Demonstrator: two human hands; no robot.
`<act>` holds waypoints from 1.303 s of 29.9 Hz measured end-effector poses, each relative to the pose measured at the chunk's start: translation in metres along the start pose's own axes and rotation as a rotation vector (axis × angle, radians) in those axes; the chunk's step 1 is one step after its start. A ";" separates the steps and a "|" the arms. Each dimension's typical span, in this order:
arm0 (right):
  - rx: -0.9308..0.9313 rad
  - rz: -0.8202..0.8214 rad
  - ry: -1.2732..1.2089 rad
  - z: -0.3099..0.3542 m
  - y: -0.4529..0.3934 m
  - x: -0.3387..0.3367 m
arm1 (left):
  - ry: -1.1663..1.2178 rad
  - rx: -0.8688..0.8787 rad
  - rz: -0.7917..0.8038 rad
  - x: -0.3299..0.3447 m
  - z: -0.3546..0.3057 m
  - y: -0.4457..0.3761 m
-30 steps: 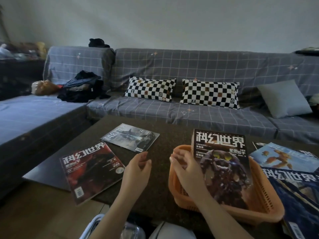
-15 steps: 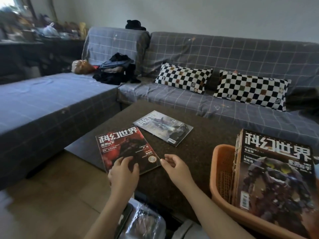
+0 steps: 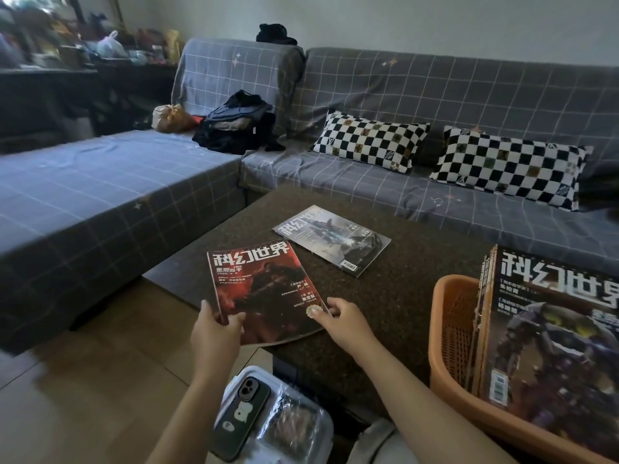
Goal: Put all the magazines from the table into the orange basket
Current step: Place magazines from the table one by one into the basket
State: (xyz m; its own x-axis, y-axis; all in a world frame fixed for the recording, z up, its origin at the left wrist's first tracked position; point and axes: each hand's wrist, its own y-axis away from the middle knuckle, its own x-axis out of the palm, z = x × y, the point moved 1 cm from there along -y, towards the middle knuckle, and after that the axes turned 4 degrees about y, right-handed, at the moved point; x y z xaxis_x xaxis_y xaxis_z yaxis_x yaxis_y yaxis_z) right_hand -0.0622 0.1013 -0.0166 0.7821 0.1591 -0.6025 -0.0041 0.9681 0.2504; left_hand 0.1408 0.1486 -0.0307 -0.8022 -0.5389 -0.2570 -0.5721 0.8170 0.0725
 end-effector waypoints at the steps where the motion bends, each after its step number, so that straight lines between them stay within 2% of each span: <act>1: 0.013 -0.014 0.003 -0.002 0.004 0.001 | 0.038 -0.057 0.035 -0.003 0.000 -0.001; 3: 0.039 -0.056 0.020 -0.006 0.012 0.002 | 0.119 -0.176 0.159 -0.004 0.003 -0.001; 6: 0.075 -0.095 0.009 -0.013 0.023 0.001 | 0.365 -0.291 0.303 -0.004 0.004 0.008; 12: 0.123 -0.110 -0.049 -0.016 0.047 -0.015 | 0.542 -0.148 0.358 -0.012 0.000 0.038; 15: 0.127 -0.090 -0.276 -0.011 0.060 -0.029 | 0.617 -0.109 0.411 -0.017 -0.012 0.052; 18: 0.044 -0.080 -0.465 -0.002 0.072 -0.045 | 0.616 -0.051 0.479 -0.020 -0.028 0.062; 27: -0.107 -0.074 -0.707 -0.009 0.107 -0.125 | 0.688 0.027 0.737 0.013 -0.083 0.089; 34: -0.100 -0.261 -0.706 -0.049 0.133 -0.184 | 0.733 0.028 0.880 0.076 -0.113 0.126; 39: -0.054 -0.396 -0.712 -0.090 0.149 -0.220 | 0.603 0.069 0.965 0.127 -0.125 0.155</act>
State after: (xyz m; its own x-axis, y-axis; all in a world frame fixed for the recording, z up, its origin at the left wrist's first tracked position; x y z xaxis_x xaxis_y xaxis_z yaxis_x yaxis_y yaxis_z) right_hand -0.2910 0.2281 0.0858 0.9404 -0.3400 -0.0082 0.3397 0.9377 0.0726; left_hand -0.0712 0.1807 0.0682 -0.8645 0.3248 0.3836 0.3239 0.9436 -0.0692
